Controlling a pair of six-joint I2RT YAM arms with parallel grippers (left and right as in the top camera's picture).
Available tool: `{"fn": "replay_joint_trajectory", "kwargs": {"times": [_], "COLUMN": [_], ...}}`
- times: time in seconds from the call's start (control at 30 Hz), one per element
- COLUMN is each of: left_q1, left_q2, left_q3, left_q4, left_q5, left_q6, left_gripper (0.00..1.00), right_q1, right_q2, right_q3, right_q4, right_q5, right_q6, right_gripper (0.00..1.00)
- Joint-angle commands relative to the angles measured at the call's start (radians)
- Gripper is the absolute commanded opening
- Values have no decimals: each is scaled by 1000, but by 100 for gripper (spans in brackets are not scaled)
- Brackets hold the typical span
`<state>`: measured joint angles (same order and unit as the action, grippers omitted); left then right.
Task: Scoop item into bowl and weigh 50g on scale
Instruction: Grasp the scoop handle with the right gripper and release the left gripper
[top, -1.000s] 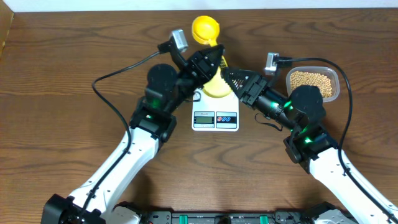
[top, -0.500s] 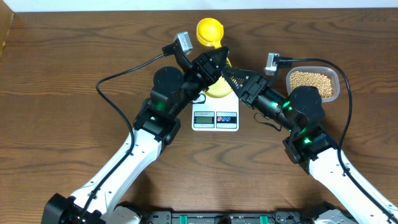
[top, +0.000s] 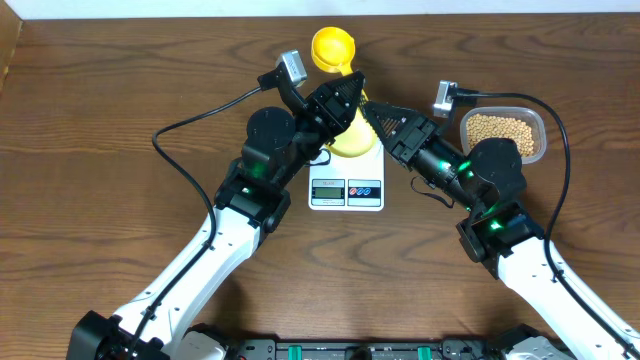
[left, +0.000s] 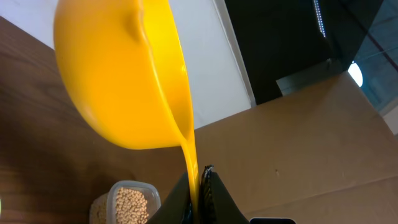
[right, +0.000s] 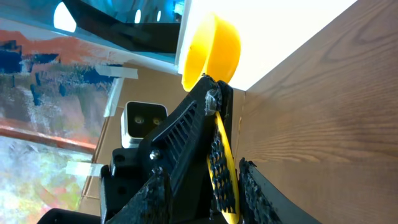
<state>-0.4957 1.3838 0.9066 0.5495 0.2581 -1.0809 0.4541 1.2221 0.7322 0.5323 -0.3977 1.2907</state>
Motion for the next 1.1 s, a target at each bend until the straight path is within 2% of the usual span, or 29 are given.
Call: {"fn": "replay_joint_trajectory", "kwargs": {"times": [0.0, 0.37, 0.7, 1.07], "left_q1": [-1, -2, -2, -2], "left_q2": [-3, -3, -3, -3], "left_q3": [5, 5, 5, 5], "left_q4": [6, 11, 14, 13], "left_q5": [-9, 6, 16, 91], "left_q6": [-3, -62, -77, 8], "left_gripper": [7, 7, 7, 8], "right_q1": [-2, -2, -2, -2], "right_q2": [-3, -3, -3, -2], "right_q3": [19, 19, 19, 19], "right_q4": [6, -2, -2, -48], "right_q5": [15, 22, 22, 21], "right_q6": [-5, -5, -5, -45], "right_gripper": [35, 36, 29, 31]}}
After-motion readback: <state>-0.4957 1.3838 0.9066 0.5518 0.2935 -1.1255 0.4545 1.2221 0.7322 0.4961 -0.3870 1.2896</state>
